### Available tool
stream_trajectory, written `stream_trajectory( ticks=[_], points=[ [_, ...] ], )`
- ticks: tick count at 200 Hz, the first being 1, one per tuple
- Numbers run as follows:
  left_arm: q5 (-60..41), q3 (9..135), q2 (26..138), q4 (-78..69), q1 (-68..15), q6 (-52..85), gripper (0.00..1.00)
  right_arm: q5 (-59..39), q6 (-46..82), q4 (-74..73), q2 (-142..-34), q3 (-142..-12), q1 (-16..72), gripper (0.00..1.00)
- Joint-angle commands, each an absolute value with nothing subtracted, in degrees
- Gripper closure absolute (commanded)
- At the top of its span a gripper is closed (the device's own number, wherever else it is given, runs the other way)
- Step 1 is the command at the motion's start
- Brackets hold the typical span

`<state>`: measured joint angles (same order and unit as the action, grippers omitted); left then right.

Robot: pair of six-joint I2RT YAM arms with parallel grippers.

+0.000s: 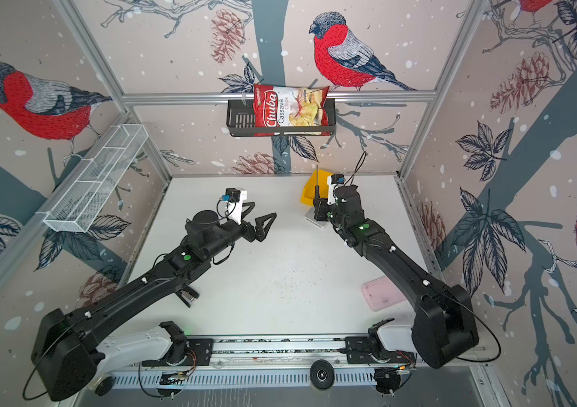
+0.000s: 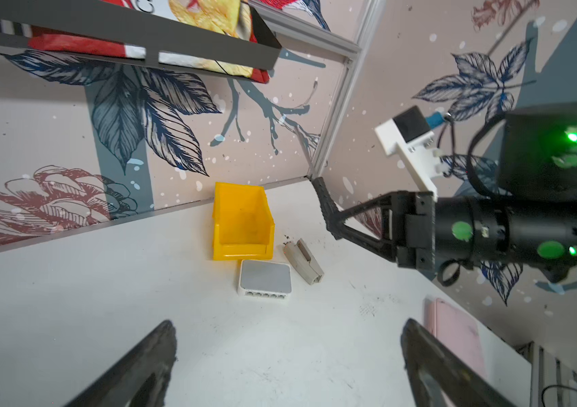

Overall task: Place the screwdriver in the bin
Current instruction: 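Close the right gripper on the screwdriver handle and open the left gripper, then carry the screwdriver with the right gripper over the yellow bin and lower it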

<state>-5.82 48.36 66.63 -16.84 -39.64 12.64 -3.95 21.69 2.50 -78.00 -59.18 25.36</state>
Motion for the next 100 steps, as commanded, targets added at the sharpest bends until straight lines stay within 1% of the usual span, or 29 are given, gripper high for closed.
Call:
stream_trajectory(
  ticks=[1, 15, 36, 68, 100],
  points=[
    [-4.3, 49.5, 67.9, -17.0, -41.4, 6.8, 0.02, 1.9, 19.0, 2.6, -81.9, -61.5, 23.7, 0.96],
    [-2.8, 50.7, 69.2, -15.6, -42.6, 5.4, 0.02, 3.2, 18.7, 2.8, -85.6, -63.6, 22.3, 0.98],
    [-0.7, 52.6, 71.0, -13.0, -44.3, 3.1, 0.02, 3.1, 18.5, 4.2, -92.0, -68.2, 20.4, 0.98],
    [-0.9, 54.1, 73.2, -10.9, -45.2, 2.2, 0.02, 2.3, 16.2, 7.1, -101.6, -75.9, 19.0, 0.99],
    [-1.1, 54.3, 74.4, -11.0, -45.3, 1.9, 0.02, 2.6, 16.5, 9.7, -110.3, -83.8, 18.7, 0.99]
  ],
)
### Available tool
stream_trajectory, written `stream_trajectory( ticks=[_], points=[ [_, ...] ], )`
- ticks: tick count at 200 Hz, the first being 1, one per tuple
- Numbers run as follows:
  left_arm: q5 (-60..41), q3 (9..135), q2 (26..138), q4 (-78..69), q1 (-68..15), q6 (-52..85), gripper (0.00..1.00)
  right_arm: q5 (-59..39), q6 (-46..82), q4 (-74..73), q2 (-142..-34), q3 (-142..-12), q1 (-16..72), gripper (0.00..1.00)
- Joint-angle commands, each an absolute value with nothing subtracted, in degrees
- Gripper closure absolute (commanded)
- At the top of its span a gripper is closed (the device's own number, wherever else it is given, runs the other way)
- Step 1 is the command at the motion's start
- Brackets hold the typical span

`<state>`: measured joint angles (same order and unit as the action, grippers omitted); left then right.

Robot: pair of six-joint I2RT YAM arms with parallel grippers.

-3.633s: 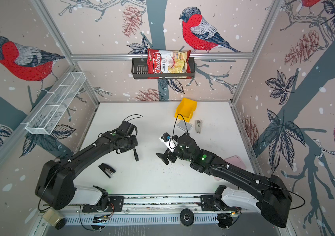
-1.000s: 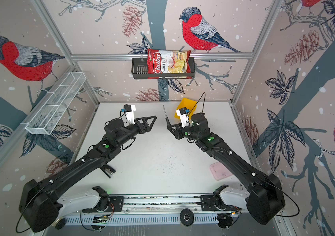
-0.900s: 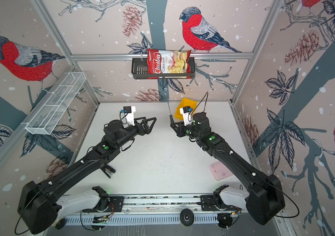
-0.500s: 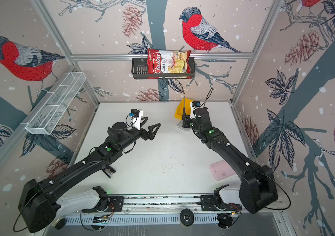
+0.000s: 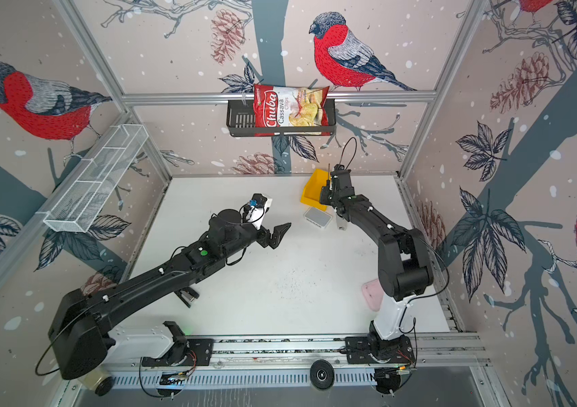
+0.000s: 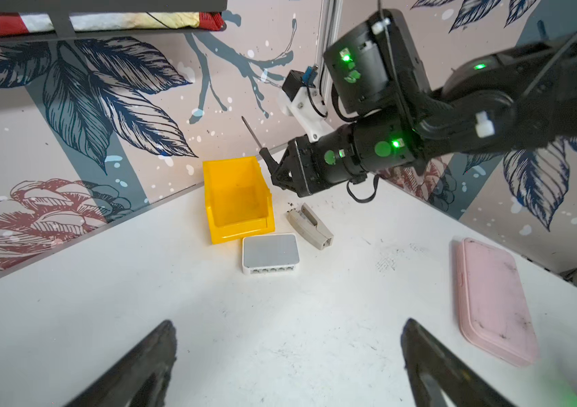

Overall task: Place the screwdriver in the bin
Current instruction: 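Carry the screwdriver with the right gripper over the yellow bin and lower it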

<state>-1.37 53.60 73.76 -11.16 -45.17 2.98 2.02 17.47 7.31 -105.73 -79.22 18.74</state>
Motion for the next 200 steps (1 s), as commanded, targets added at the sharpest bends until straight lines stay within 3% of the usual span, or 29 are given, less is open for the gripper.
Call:
stream_trajectory(
  ticks=[1, 79, 170, 200],
  points=[
    [-1.1, 54.4, 74.5, -11.0, -45.3, 1.9, 0.02, 2.6, 16.6, 9.7, -110.6, -84.0, 18.7, 0.99],
    [-0.8, 54.1, 73.5, -9.7, -45.4, 1.7, 0.02, 3.1, 13.4, 14.1, -125.0, -97.3, 18.3, 0.99],
    [-0.6, 53.3, 72.6, -11.0, -45.4, 2.3, 0.02, 5.4, 9.5, 16.2, -128.9, -99.7, 18.6, 0.99],
    [-0.4, 53.3, 72.5, -10.8, -45.4, 2.2, 0.02, 5.6, 9.5, 16.7, -130.0, -101.0, 18.8, 0.95]
  ],
)
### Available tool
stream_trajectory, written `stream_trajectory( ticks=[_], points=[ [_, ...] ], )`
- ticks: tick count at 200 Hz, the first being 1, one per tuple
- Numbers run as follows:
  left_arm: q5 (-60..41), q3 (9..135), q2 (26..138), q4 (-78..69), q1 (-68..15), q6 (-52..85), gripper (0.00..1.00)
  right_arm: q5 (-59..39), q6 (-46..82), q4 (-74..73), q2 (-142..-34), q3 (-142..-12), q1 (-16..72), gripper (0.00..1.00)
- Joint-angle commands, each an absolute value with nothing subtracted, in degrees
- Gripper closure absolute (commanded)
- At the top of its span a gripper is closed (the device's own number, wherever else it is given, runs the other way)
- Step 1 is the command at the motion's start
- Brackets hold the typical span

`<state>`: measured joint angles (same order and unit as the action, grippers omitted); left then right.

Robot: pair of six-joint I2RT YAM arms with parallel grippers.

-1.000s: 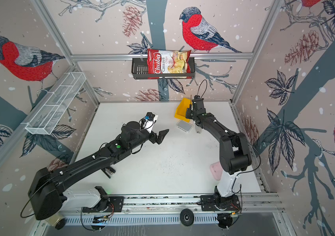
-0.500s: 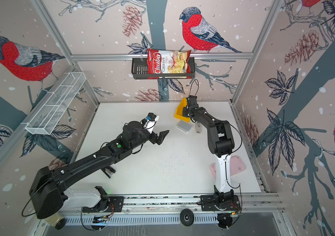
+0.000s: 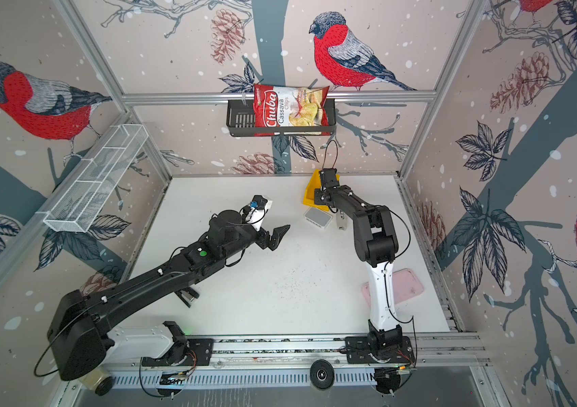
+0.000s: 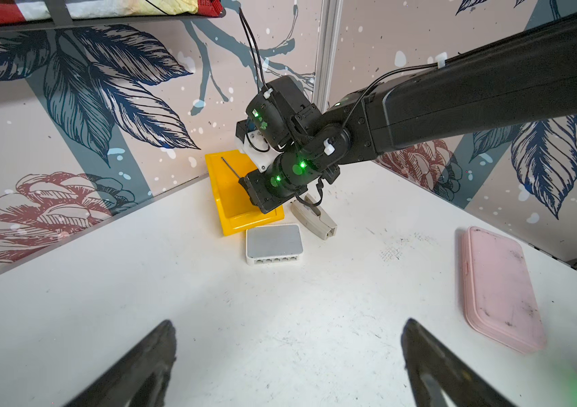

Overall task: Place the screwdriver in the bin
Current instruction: 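Carry the screwdriver with the right gripper over the yellow bin and lower it, then open the right gripper to drop the screwdriver into the bin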

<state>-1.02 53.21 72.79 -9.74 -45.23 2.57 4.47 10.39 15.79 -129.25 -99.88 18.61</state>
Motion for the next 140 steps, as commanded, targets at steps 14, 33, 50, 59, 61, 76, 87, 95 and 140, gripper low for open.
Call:
stream_trajectory(
  ticks=[14, 33, 50, 59, 61, 76, 87, 95, 140],
  points=[
    [-0.4, 53.3, 72.3, -10.8, -45.5, 2.2, 0.02, 5.8, 9.3, 16.8, -130.1, -101.4, 18.7, 0.92],
    [-0.2, 53.3, 72.2, -10.7, -45.4, 2.3, 0.02, 6.0, 9.1, 16.9, -130.1, -101.8, 18.8, 0.9],
    [0.0, 53.3, 72.2, -10.8, -45.4, 2.3, 0.02, 6.1, 9.1, 17.0, -130.0, -102.0, 18.8, 0.86],
    [0.0, 53.3, 72.2, -10.7, -45.4, 2.3, 0.02, 6.1, 9.0, 16.8, -129.8, -101.8, 18.7, 0.83],
    [0.1, 53.4, 72.2, -10.7, -45.4, 2.3, 0.02, 6.1, 9.0, 16.8, -129.7, -101.8, 18.8, 0.81],
    [0.3, 53.4, 72.2, -10.7, -45.4, 2.3, 0.02, 5.8, 9.1, 16.3, -129.0, -101.4, 18.8, 0.72],
    [0.4, 53.4, 72.2, -10.8, -45.4, 2.3, 0.02, 5.5, 9.2, 16.0, -128.5, -101.2, 18.8, 0.64],
    [0.6, 53.3, 72.0, -11.0, -45.4, 2.5, 0.02, 5.1, 9.2, 16.1, -128.0, -101.1, 18.8, 0.57],
    [4.2, 48.6, 68.4, -17.1, -45.1, 4.9, 0.02, 2.2, 9.2, 13.1, -122.9, -96.9, 18.8, 0.43]
  ],
)
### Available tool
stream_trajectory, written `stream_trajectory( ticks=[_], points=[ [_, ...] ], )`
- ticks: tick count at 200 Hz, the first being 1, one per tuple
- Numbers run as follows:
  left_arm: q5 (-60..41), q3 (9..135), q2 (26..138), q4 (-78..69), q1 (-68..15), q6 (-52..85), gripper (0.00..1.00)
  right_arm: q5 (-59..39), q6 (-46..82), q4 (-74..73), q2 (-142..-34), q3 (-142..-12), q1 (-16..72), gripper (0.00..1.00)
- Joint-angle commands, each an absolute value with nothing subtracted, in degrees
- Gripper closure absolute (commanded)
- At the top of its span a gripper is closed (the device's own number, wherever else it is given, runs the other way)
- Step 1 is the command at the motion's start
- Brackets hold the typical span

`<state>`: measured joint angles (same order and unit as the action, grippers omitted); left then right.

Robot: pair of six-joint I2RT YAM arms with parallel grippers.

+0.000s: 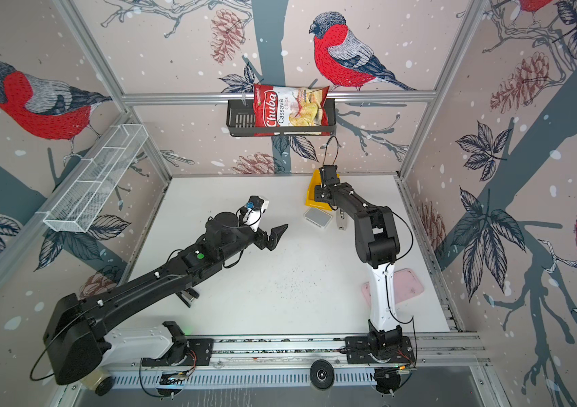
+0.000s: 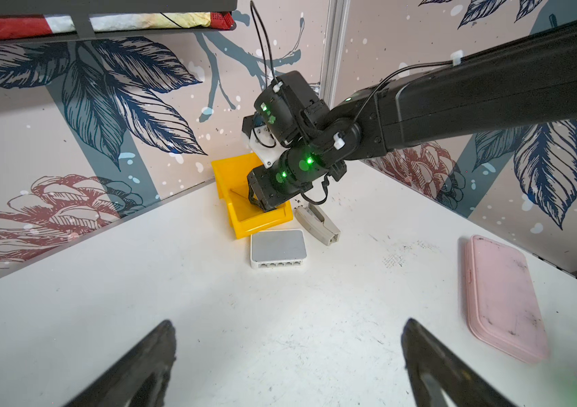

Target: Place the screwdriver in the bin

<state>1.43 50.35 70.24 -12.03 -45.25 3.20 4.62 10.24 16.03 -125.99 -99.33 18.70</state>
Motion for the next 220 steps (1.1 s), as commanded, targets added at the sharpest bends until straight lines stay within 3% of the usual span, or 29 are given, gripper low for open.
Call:
stream_trajectory(
  ticks=[1, 84, 145, 220],
  points=[
    [4.4, 48.5, 68.4, -17.2, -45.1, 4.9, 0.02, 2.1, 9.2, 13.0, -122.7, -96.7, 18.8, 0.42],
    [6.0, 42.2, 62.1, -18.7, -35.3, 11.9, 0.02, -4.0, 8.5, -4.2, -100.1, -70.9, 18.5, 0.08],
    [4.5, 34.6, 58.2, -23.0, -26.1, 8.6, 0.04, 2.8, 9.6, -14.0, -82.9, -53.7, 15.0, 0.01],
    [11.1, 23.7, 60.7, -33.1, -14.7, 3.7, 0.04, 1.1, 3.9, -27.8, -68.5, -31.0, 3.2, 0.0]
  ],
)
